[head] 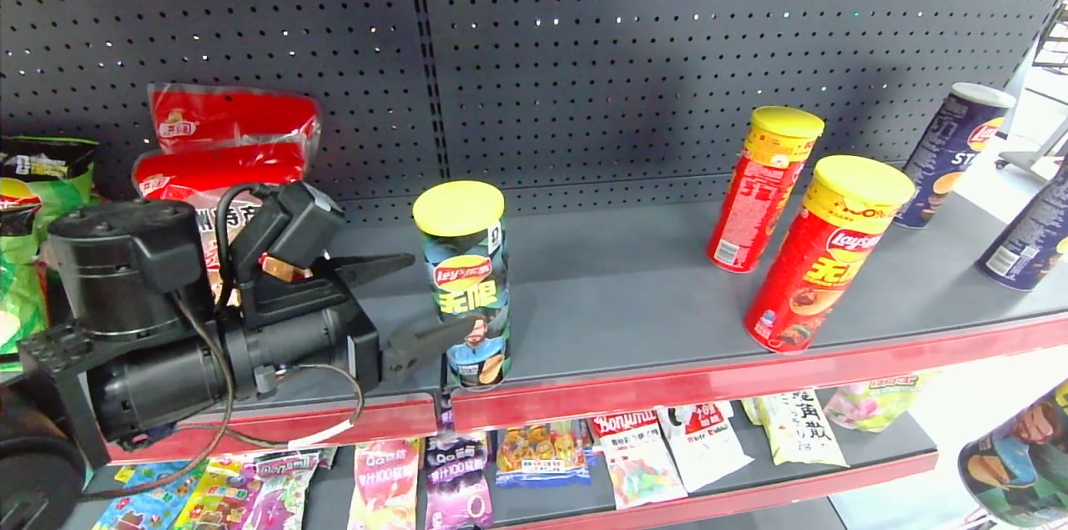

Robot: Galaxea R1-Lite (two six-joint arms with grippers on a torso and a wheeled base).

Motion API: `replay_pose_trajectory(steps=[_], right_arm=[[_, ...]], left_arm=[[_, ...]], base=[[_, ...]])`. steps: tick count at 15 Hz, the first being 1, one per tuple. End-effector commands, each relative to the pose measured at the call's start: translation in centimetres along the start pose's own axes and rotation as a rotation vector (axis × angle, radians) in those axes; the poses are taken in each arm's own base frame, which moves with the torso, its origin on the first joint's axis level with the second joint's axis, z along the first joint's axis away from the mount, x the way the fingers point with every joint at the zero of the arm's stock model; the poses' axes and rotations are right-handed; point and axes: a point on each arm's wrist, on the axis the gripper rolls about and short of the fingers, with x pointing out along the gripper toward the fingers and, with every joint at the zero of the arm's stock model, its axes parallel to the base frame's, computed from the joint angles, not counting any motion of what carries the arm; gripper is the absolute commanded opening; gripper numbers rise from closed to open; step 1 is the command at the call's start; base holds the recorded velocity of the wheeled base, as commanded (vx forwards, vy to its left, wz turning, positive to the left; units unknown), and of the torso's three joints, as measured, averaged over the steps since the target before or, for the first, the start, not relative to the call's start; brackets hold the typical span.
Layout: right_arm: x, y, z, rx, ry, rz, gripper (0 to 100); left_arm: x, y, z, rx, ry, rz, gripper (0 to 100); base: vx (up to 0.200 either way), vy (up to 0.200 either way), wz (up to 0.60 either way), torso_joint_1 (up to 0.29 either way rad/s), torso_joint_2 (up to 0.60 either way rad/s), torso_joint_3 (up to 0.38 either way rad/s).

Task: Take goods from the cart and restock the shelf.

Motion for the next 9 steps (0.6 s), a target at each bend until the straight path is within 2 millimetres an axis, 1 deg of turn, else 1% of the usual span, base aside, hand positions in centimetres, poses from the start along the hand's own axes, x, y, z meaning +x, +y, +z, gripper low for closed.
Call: replay_pose_trajectory(steps=[1,4,5,6,7,8,9], right_arm=[[0.0,0.0,0.0,0.0,-0.001,0.0,0],[0.0,0.0,0.0,-0.002,-0.002,0.004,0],[0.0,0.1,-0.1,-0.004,0.008,0.017,0],[0.1,0.1,-0.4,-0.005,0.018,0.021,0],[0.1,0.2,-0.4,-0.005,0.018,0.021,0],[0.0,0.1,-0.2,-0.005,0.009,0.025,0],[0.1,-0.1,0.9,-0.013,-0.003,0.023,0]], left_arm=[[-0.7,-0.2,-0.6,0.001,-0.001,0.006,100],[-1.8,0.4,-2.0,0.019,0.011,0.052,100],[-3.3,1.3,-3.3,0.023,0.031,0.123,100],[-4.5,1.7,-3.9,0.019,0.039,0.173,100],[-5.4,1.9,-4.0,0.014,0.039,0.214,100],[-6.7,2.0,-4.1,0.006,0.032,0.275,100],[-8.6,1.6,-4.3,-0.006,0.033,0.399,100]], base=[[0.0,0.0,0.0,0.0,0.0,0.0],[0.0,0.0,0.0,0.0,0.0,0.0],[0.0,0.0,0.0,0.0,0.0,0.0],[0.0,0.0,0.0,0.0,0.0,0.0],[0.0,0.0,0.0,0.0,0.0,0.0],[0.0,0.0,0.0,0.0,0.0,0.0],[0.0,0.0,0.0,0.0,0.0,0.0]])
